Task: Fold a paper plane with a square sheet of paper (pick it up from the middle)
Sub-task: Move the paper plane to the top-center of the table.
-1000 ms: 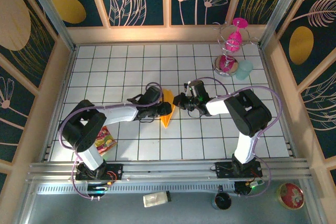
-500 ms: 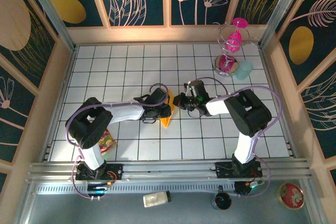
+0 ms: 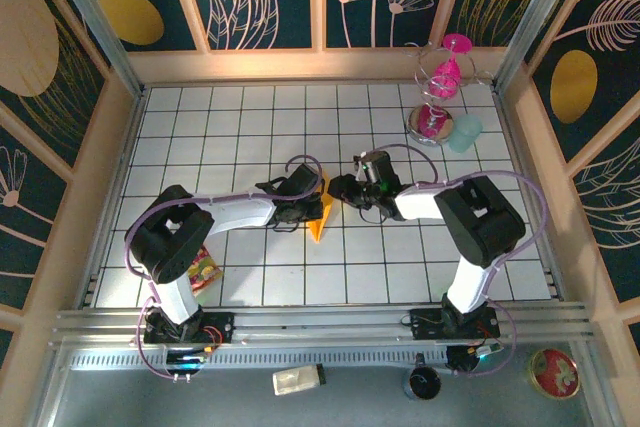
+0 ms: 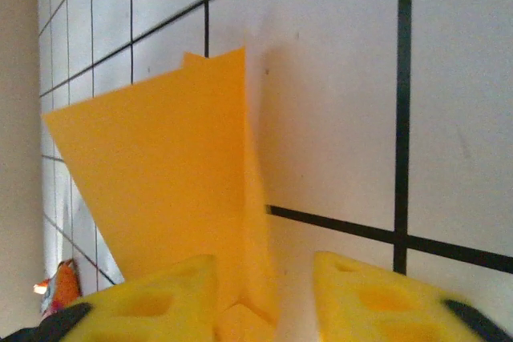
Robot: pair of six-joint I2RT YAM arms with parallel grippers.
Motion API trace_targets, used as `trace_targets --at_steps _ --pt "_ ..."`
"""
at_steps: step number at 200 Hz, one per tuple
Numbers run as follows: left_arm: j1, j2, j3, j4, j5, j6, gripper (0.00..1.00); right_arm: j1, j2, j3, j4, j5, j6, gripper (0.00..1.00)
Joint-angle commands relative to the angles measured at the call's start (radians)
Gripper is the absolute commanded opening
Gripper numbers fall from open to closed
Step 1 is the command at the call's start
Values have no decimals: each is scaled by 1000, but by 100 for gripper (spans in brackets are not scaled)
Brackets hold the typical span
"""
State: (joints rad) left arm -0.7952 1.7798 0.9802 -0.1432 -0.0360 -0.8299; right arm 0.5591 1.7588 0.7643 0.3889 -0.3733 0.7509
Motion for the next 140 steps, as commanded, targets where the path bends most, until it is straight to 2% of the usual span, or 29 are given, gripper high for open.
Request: trace_targets --at_steps 1,39,73,114,119,140 --pt "-8 -3 33 -43 -43 22 10 3 -80 -2 -58 105 -28 45" --pt "-2 -15 106 -113 -154 107 9 -2 -224 -80 -84 304 -26 56" --pt "52 24 214 -153 -212 208 9 -7 -334 -149 -95 429 -20 58" --pt "147 159 403 -177 -169 321 10 -6 -378 -184 -93 454 -31 59" --pt "154 179 427 -186 -172 332 10 -34 -380 -187 -93 452 -31 59" --pt "175 274 545 -241 -182 376 10 -45 -384 -200 -87 440 -33 59"
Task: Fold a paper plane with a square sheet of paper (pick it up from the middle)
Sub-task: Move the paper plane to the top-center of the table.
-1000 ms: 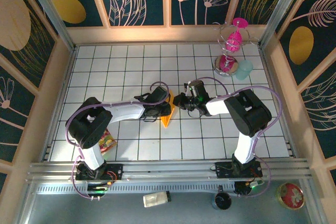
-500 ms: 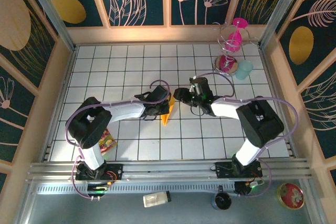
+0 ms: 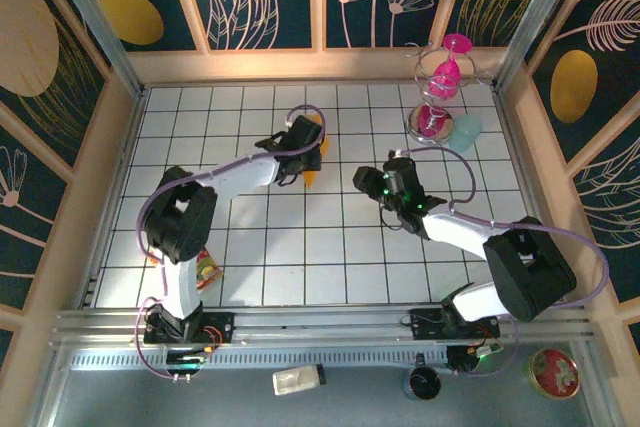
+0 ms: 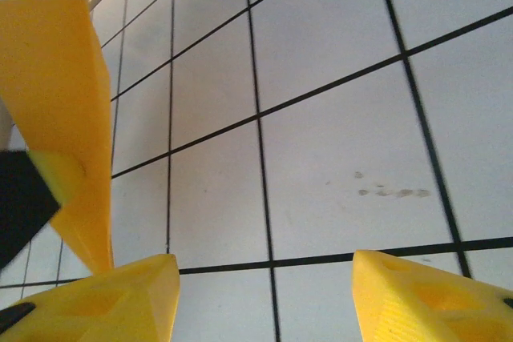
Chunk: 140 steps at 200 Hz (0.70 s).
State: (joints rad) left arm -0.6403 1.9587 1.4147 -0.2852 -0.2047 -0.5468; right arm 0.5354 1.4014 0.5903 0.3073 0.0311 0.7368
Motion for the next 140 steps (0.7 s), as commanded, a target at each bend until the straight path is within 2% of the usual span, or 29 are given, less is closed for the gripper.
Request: trace_targets --at_steps 1,75,140 --pt "21 100 116 -102 -13 95 10 -22 -27 -26 -5 34 -19 59" --pt "65 333 384 -213 36 105 14 -84 -42 -54 6 -11 -31 59" --pt "64 402 446 -253 35 75 24 -118 -47 -61 10 -58 -38 59"
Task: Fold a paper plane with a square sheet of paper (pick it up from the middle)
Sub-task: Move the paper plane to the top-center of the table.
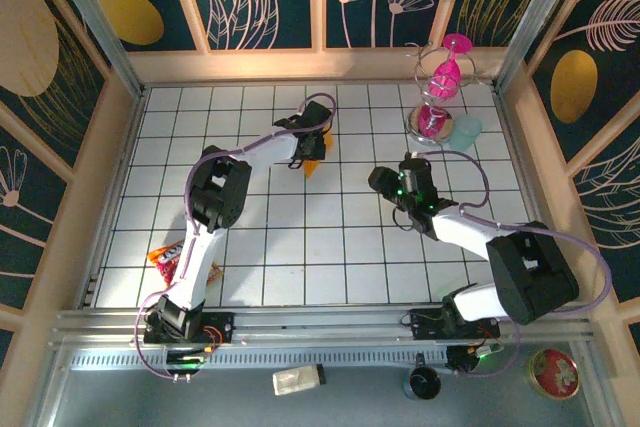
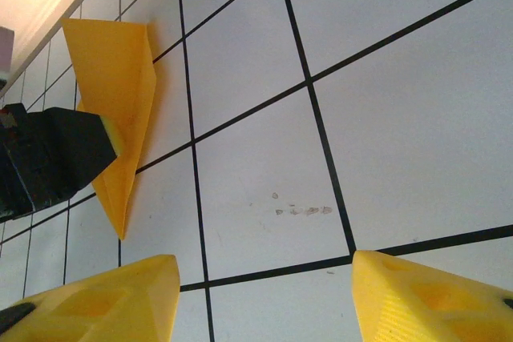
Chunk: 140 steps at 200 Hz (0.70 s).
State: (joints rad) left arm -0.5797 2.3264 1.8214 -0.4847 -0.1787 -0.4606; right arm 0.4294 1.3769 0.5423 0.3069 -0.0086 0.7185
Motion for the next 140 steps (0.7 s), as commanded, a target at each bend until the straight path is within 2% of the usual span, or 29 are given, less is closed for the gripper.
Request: trace_targets --at_steps 1,140 --pt "4 35 40 -54 9 -11 24 -13 -22 -13 11 -19 -19 59" --pt "3 90 6 -48 -22 -182 37 -21 -3 -12 14 -34 -17 59"
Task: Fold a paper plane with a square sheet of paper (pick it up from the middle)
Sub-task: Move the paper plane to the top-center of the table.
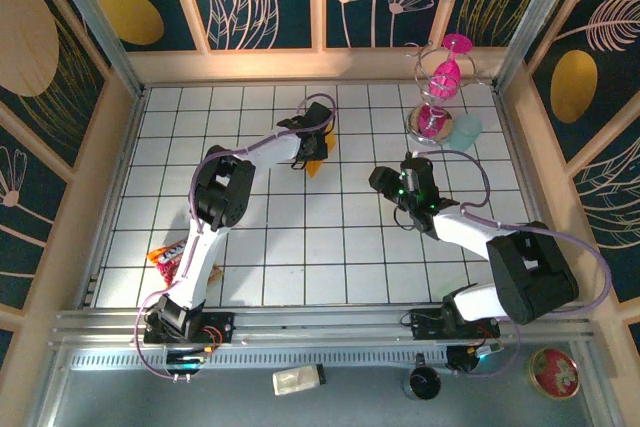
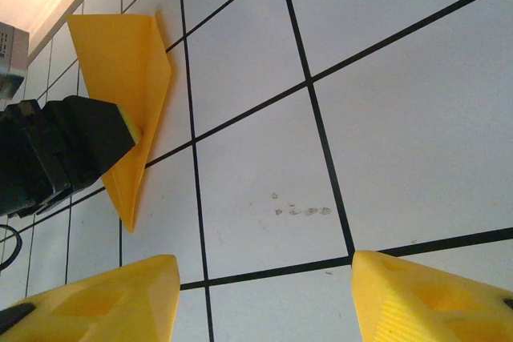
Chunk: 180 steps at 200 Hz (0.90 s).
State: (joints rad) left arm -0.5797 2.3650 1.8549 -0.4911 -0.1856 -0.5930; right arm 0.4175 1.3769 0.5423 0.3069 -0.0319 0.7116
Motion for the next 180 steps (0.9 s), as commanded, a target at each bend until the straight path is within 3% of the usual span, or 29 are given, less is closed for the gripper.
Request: trace_targets --at_steps 1,90,141,180 --pt "4 51 -27 -41 -15 -51 38 -10 -3 -13 14 -11 -11 59" --pt "3 -15 55 -56 -4 -50 39 -18 1 -3 4 -3 -16 59" --pt "4 -177 71 -65 -39 -63 42 -56 -45 30 -67 42 -37 59" --pt "3 -350 -38 -3 -91 -58 47 -94 -129 92 -169 112 -98 60"
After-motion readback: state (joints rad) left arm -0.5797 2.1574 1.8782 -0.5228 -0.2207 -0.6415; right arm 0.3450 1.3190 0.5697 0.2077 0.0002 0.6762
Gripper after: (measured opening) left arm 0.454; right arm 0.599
